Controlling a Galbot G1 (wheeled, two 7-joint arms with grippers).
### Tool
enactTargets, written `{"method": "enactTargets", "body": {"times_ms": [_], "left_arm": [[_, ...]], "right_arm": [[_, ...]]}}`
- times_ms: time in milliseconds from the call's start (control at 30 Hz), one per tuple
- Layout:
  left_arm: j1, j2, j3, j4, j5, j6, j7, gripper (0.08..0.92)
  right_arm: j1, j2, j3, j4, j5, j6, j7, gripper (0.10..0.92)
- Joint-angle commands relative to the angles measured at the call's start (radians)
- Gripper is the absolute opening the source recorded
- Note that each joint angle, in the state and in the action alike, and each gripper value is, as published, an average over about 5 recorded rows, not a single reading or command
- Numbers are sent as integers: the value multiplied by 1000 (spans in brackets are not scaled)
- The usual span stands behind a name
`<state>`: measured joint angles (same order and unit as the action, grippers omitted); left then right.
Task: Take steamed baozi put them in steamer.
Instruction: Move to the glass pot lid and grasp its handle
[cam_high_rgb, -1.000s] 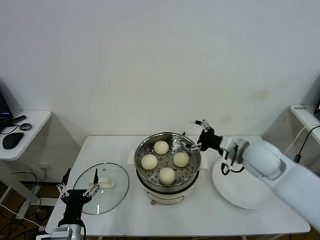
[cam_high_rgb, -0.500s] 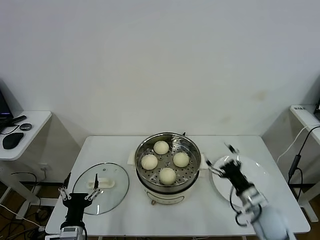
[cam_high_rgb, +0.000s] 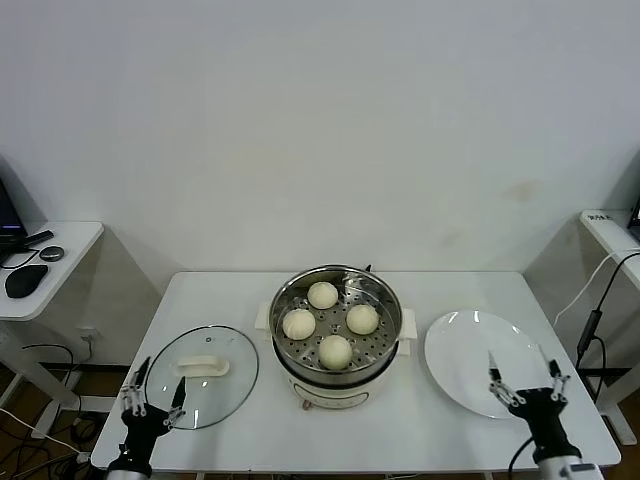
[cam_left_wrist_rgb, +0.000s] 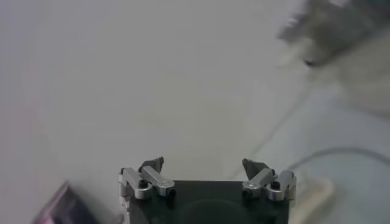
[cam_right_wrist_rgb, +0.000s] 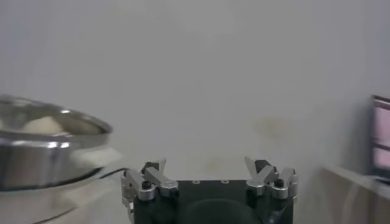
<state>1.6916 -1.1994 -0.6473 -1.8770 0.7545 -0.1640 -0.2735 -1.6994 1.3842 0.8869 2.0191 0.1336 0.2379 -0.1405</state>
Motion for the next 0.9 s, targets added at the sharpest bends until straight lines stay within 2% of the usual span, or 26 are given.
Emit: {"method": "enactTargets", "body": {"times_ms": [33,500,900], "left_arm": [[-137,102,55,237,440,-71,21,823],[-427,132,111,454,459,-90,66,823],[-521,113,129,532,475,-74,85,823]], "right_arm": [[-42,83,91,21,51,3,31,823],[-46,100,66,27,34,10,25,823],[-54,103,52,37,26,26,20,823]]}}
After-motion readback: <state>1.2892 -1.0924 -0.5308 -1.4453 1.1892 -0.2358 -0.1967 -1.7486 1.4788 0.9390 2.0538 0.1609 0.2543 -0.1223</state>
